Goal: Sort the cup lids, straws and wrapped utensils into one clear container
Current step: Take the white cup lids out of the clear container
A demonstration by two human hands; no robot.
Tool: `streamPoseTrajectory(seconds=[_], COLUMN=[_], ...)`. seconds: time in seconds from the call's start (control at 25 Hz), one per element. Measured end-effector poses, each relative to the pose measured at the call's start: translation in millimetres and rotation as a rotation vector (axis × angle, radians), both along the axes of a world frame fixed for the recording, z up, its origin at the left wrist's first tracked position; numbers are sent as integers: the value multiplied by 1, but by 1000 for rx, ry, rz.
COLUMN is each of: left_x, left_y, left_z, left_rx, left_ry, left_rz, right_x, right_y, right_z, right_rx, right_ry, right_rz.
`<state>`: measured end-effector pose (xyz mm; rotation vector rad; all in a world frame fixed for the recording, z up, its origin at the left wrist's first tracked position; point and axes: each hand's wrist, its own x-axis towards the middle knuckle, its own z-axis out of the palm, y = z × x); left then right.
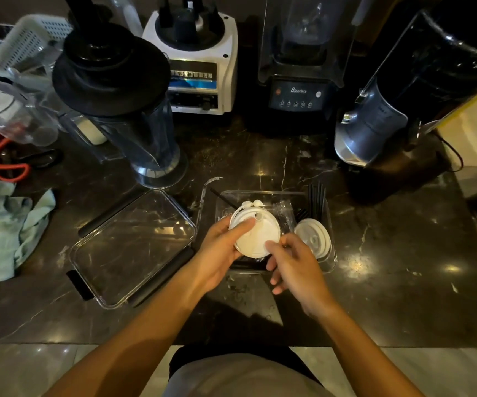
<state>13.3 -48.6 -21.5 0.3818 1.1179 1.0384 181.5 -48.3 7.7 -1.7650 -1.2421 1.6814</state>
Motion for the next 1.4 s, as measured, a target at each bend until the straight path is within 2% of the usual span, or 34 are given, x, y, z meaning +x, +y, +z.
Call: streamPoseTrajectory(seconds=[0.16, 0.28, 0.52, 0.68, 0.96, 1.4], left_x=[-2, -3, -3, -2, -5, -2], left_y=[2, 1, 0, 1, 4, 2], left_z=[-2, -3, -7, -3, -1, -1], left_rx=[-17, -4, -10, 0, 16, -45], left_ry=[-22, -17, -57, -114, -93, -131], left_rz=[-40, -80, -80, -91, -165, -141], right_x=[4, 6, 12, 15, 20, 22], right_y=[-1, 1, 6, 11, 16, 17], right_z=[-3, -2, -5, -7, -5, -5], right_rx=[90, 51, -105, -96, -133, -127], right_ry=[-97, -132, 183, 263, 197, 172], right_rz=[10, 12, -86, -184, -146, -146])
